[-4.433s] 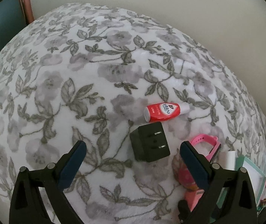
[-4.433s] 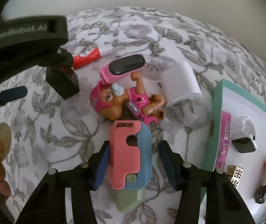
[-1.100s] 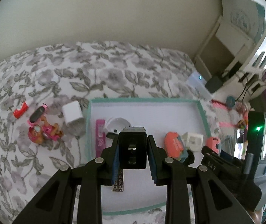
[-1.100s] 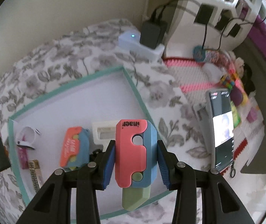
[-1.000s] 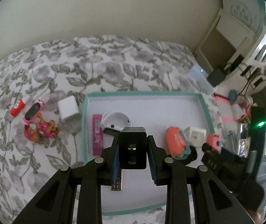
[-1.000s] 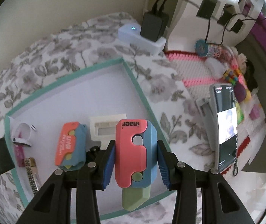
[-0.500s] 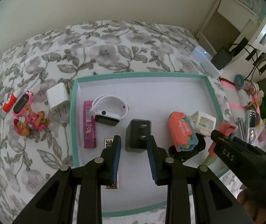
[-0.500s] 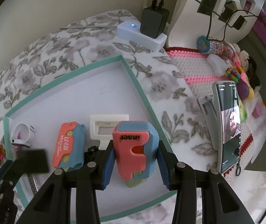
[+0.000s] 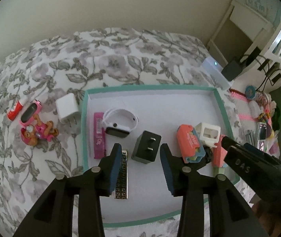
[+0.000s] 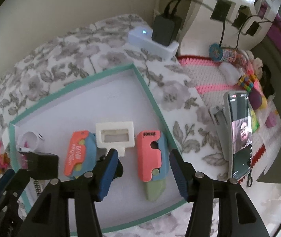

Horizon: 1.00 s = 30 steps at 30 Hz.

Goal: Organize rigid objects
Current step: 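Lift both open tools up away from the tray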

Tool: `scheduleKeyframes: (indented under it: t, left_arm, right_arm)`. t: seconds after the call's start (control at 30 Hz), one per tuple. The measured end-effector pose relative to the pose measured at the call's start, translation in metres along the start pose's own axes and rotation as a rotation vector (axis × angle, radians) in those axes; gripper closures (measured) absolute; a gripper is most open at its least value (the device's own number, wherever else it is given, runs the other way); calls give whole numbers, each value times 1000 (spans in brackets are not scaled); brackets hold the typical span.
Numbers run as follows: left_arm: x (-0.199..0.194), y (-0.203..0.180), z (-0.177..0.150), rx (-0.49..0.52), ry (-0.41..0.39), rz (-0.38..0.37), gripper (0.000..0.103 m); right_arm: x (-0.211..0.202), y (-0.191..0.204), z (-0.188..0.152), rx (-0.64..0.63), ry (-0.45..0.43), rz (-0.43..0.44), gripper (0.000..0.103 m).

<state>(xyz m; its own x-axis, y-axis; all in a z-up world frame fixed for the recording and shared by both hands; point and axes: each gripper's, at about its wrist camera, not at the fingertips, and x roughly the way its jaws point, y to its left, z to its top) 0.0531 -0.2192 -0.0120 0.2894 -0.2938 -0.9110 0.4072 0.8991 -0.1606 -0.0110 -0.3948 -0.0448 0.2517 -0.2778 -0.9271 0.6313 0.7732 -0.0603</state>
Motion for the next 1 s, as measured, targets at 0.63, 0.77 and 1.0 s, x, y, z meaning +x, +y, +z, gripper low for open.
scheduleKeyframes:
  t: [0.63, 0.77, 1.0]
  left_arm:
    - [-46, 67, 14, -153, -157, 143, 38]
    - [-44, 88, 13, -199, -149, 188, 32]
    - [-41, 114, 9, -258, -131, 220, 20]
  right_arm:
    - [-62, 52, -5, -115, -120, 167, 41]
    - [-56, 65, -10, -149, -95, 181, 38]
    - [-55, 83, -15, -181, -101, 230, 27]
